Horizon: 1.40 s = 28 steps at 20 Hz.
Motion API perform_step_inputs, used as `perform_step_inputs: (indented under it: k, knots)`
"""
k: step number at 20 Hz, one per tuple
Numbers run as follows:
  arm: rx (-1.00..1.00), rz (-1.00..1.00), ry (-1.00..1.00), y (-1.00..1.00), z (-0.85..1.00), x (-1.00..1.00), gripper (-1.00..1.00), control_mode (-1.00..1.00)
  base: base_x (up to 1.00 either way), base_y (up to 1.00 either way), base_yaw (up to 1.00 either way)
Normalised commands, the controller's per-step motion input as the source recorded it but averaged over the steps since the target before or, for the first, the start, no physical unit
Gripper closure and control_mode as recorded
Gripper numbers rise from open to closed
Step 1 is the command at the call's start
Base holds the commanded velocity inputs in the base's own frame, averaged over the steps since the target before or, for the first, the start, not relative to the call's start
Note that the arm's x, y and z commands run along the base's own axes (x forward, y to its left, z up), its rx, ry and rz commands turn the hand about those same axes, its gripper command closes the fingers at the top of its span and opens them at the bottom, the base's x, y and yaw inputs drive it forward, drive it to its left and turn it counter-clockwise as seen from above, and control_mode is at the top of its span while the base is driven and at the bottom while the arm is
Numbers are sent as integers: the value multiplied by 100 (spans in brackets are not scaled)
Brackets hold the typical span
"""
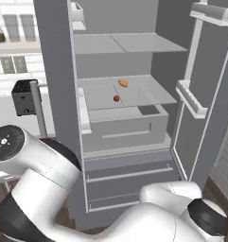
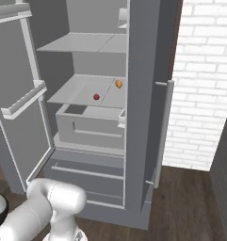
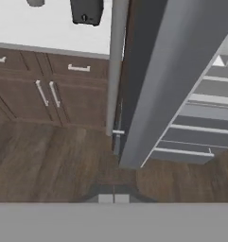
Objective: Take the strawberry from the fridge and place it on top of the pancake, located on the dining counter.
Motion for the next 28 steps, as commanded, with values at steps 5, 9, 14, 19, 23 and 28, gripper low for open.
perform_step_inputs:
  k: [5, 9, 14, 19, 23, 28]
  knots:
    - [-8, 27, 13, -100, -6, -9, 100, -100, 0, 0, 0]
    - [-8, 20, 1, -97, 18, -47, 100, -100, 0, 0, 0]
    - [-10, 2, -1, -100, 4, -18, 100, -100, 0, 0, 0]
    - [14, 0, -19, -96, 11, 2, 100, -100, 0, 0, 0]
    - [14, -1, -4, -73, 64, 35, 100, -100, 0, 0, 0]
    - [29, -6, 0, -62, 55, 33, -100, -100, 0, 0, 0]
